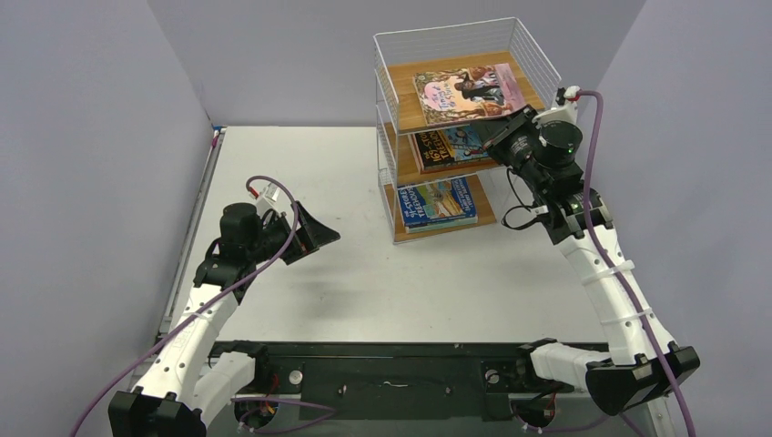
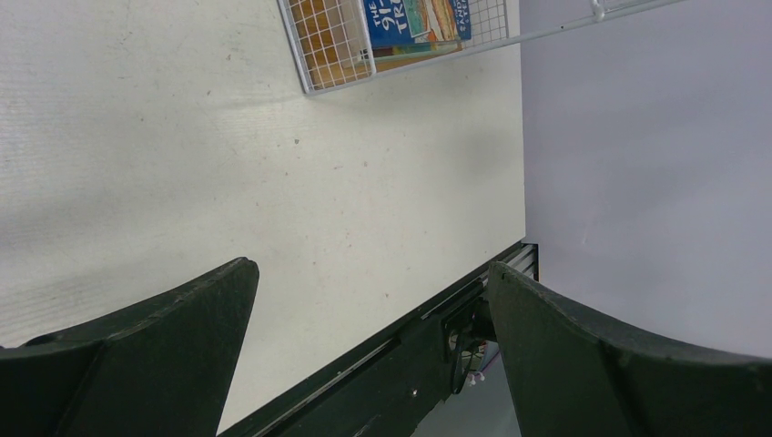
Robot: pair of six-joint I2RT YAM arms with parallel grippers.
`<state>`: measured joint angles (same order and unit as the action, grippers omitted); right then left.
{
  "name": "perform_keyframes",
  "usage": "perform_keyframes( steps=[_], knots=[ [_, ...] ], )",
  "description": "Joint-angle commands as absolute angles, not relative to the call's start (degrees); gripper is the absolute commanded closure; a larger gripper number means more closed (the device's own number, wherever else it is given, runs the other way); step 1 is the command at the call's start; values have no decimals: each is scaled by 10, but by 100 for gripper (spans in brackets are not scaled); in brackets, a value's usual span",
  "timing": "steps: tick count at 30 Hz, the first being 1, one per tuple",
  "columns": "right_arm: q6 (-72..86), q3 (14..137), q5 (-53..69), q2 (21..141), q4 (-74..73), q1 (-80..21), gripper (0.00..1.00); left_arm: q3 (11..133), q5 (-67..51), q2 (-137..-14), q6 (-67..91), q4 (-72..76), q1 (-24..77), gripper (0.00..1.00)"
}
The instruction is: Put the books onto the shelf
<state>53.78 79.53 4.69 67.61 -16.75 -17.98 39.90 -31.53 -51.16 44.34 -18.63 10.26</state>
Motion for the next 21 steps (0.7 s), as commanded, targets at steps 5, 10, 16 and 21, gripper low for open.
perform_keyframes(
  steps=[5, 10, 16, 21],
  knots=[
    [544, 818, 59, 681, -136, -181, 97, 399, -319, -506, 441, -164, 98, 4],
    [535, 817, 47, 672, -145, -181, 97, 398, -319, -505, 441, -164, 98, 4],
    [522, 824, 39, 667, -163, -166, 97, 398, -318, -506, 440, -163, 98, 4],
    [509, 821, 27, 645, -182, -140, 96, 392, -318, -506, 441, -162, 98, 4]
  ],
)
